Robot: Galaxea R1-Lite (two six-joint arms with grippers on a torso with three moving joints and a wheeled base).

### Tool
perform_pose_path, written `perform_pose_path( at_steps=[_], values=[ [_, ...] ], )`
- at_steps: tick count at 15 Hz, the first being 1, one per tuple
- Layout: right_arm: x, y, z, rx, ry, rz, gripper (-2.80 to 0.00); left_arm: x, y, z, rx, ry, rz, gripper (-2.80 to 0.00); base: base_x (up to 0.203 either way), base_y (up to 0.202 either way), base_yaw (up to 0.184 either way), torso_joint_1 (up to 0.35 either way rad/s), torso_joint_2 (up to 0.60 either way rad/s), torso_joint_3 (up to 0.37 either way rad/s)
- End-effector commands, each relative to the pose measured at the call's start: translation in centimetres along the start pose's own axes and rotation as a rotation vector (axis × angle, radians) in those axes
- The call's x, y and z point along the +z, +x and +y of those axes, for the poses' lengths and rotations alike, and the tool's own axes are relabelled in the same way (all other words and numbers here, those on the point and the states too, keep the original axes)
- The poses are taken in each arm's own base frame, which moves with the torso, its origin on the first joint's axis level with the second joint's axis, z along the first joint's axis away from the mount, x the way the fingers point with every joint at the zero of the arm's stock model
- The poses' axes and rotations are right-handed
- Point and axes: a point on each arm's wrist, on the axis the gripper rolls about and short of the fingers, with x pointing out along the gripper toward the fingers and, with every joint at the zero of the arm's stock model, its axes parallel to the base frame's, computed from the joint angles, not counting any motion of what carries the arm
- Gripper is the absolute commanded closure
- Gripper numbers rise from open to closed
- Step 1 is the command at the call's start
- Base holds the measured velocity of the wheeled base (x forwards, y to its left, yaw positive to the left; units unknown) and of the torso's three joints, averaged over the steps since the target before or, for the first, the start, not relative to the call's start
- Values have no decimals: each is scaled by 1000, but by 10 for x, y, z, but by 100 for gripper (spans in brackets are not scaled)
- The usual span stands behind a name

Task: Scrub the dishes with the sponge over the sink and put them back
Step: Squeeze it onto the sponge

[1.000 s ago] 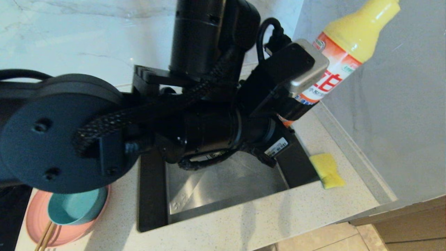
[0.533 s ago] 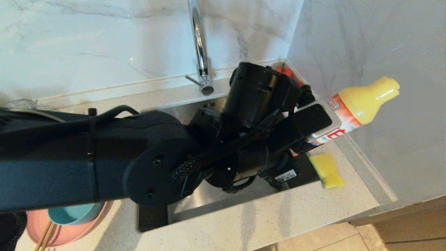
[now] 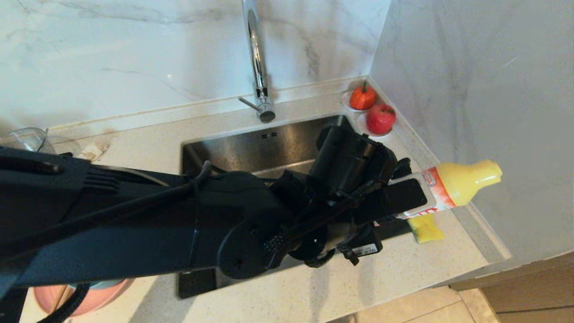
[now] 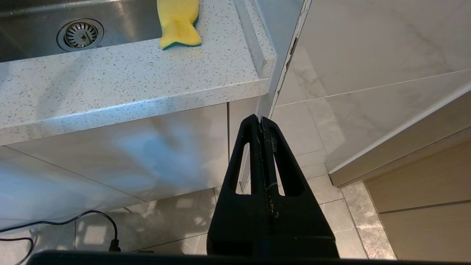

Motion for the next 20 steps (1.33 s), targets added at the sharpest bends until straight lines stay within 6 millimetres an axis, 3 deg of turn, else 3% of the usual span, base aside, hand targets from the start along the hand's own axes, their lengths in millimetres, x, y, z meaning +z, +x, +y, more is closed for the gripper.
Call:
perform_pose_path(
  at_steps=[1, 20],
  values=[
    [0, 0, 0, 0, 0, -1, 0, -6, 14, -10, -14, 41, 40, 0, 0, 0, 0, 0, 0, 0],
    [0, 0, 0, 0, 0, -1, 0, -35, 47, -41, -61, 197, 272, 0, 0, 0, 0, 0, 0, 0]
  ],
)
